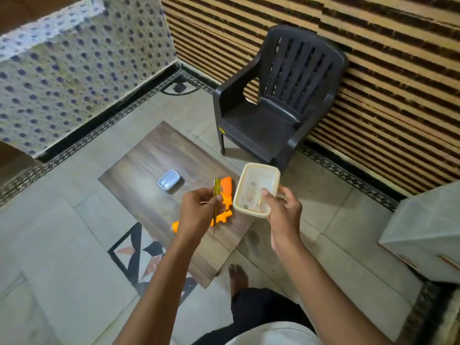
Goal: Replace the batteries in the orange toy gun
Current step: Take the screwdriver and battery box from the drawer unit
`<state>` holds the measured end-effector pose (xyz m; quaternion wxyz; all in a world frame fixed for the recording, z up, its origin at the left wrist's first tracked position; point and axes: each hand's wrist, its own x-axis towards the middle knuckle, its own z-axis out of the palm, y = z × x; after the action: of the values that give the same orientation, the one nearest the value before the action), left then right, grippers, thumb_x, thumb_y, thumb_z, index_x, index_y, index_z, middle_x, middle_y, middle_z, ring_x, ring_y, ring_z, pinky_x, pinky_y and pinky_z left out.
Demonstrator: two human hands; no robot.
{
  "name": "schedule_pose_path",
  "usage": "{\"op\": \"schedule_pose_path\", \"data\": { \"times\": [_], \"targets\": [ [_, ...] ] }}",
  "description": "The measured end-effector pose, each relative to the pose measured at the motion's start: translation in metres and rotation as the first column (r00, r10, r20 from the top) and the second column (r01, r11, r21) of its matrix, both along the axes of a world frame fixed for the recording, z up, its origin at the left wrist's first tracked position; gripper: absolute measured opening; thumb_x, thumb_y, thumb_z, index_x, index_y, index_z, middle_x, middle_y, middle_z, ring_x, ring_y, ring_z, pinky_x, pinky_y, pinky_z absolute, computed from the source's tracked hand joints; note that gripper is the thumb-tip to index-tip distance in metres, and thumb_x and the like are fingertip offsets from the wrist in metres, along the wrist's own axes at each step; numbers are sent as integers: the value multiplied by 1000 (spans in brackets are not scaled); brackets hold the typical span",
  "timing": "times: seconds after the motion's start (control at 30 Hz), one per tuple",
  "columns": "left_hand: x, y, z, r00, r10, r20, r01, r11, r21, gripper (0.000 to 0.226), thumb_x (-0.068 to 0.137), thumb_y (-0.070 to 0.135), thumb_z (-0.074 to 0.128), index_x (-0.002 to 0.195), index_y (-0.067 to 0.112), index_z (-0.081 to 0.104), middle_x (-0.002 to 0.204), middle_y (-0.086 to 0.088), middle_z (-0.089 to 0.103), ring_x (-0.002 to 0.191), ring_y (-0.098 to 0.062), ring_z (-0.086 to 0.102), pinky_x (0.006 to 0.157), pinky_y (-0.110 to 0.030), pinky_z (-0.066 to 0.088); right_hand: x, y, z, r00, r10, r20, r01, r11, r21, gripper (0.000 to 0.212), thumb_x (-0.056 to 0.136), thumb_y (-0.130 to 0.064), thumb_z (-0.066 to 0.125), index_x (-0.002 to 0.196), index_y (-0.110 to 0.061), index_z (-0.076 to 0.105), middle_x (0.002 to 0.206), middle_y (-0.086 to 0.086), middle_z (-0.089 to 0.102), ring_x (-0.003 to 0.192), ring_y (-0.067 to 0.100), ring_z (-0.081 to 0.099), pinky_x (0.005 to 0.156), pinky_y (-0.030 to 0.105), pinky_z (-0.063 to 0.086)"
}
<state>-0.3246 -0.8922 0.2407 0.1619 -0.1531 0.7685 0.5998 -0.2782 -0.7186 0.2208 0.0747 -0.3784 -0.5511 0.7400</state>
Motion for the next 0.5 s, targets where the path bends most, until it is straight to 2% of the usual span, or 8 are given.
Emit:
{"op": "schedule_pose_path", "data": {
  "times": [0.07,0.17,0.3,0.37,0.5],
  "targets": [
    [-26,-16,0,999,-39,-3,39,999,-14,16,96,3,67,86,12,75,73,-3,72,69,-18,73,75,-38,63,-25,-16,3,1000,-18,-5,18,1000,20,30,91,-10,76,120,-9,68,93,0,81,91,18,78,86,44,64],
    [-57,-42,-1,998,-59,5,59,998,7,14,97,2,66,87,9,73,74,-5,70,71,-21,73,77,-38,63,-50,-45,3,999,-40,-6,40,998,45,30,90,-9,76,119,-9,68,97,4,80,94,24,78,82,41,64],
    [-93,-92,-11,993,-117,11,117,992,42,8,97,0,64,98,-4,71,80,-14,69,69,-19,73,79,-36,64,-71,-98,-7,994,-111,4,110,993,49,22,88,-14,75,110,-19,72,105,9,79,101,29,76,90,51,62],
    [-112,-122,-17,986,-167,8,167,985,51,9,97,0,64,100,-6,70,79,-13,68,69,-20,74,80,-38,63,-79,-132,-10,986,-170,-4,169,984,62,21,87,-16,73,108,-18,74,105,8,79,101,30,76,93,56,60],
    [-139,-182,-24,966,-256,47,250,963,105,12,95,-2,66,103,-11,64,81,-17,65,68,-25,72,78,-38,64,-91,-199,-9,966,-257,0,257,964,73,16,81,-23,68,94,-22,79,98,2,79,106,40,71,96,61,57]
  ]
}}
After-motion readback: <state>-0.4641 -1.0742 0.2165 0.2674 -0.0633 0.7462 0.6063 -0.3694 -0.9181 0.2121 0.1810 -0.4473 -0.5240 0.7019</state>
